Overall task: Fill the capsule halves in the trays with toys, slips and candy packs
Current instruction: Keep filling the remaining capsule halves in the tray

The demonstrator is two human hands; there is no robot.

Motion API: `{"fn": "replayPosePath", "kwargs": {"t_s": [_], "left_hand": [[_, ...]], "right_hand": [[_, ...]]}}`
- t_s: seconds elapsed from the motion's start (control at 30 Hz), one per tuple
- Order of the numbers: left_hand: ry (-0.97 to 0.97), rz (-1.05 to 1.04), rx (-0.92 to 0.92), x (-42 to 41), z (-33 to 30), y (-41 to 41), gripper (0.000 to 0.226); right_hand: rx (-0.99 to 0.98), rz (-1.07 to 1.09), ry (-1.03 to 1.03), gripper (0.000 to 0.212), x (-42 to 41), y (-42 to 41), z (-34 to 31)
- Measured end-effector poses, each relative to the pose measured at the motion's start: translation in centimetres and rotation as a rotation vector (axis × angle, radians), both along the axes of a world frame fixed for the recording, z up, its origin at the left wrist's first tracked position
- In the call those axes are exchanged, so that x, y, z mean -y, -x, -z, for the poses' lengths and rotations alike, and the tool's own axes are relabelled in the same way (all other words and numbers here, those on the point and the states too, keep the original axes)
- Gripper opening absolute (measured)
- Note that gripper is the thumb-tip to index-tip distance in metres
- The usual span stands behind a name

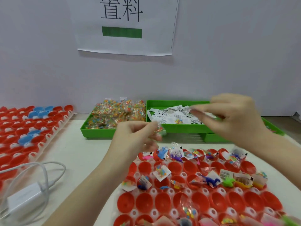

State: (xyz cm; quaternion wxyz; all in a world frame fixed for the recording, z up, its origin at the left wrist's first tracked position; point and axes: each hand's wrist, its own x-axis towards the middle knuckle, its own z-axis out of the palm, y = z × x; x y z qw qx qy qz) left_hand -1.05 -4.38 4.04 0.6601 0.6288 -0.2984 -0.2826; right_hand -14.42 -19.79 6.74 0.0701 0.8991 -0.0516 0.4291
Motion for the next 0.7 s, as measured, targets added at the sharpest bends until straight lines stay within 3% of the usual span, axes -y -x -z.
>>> {"fn": "replayPosePath", "kwargs": {"t_s": [0.07, 0.17, 0.27, 0.33, 0.43, 0.5, 0.6, 0.63, 0.7], "left_hand": [[-0.007, 0.103, -0.056, -0.9, -0.4, 1.9, 0.019], [-0.035, 0.186, -0.134, -2.4, -0.7, 4.2, 0.023], [-0.018, 0.248, -0.204, -4.1, -0.8, 6.2, 0.030], [-0.018, 0.298, -0.151, -5.3, -0.8, 7.5, 0.036], [-0.013, 0.336, -0.058, -6.5, -0.7, 9.2, 0.019], [-0.032, 0.322, -0.009, -7.0, -0.4, 10.0, 0.013], [-0.060, 0.305, 0.065, -7.6, 0.3, 10.7, 0.024], [-0.066, 0.299, 0.073, -7.8, 0.6, 10.9, 0.024], [-0.071, 0.296, 0.076, -8.2, 1.1, 11.2, 0.026]], "right_hand": [[-0.099, -0.058, 0.267, 0.017, -3.4, 1.1, -0.2], [-0.203, -0.007, 0.498, 0.013, -6.2, 3.2, 0.0], [-0.276, 0.045, 0.583, 0.023, -7.8, 5.2, 0.2], [-0.305, 0.073, 0.604, 0.029, -9.0, 6.4, 0.3], [-0.325, 0.085, 0.588, 0.034, -10.3, 7.9, 0.9], [-0.335, 0.102, 0.539, 0.024, -11.0, 8.8, 1.2], [-0.353, 0.106, 0.239, 0.018, -12.1, 10.3, 1.8], [-0.357, 0.072, -0.001, 0.028, -12.6, 10.8, 1.9], [-0.292, -0.044, -0.689, 0.043, -13.8, 11.3, 1.1]]}}
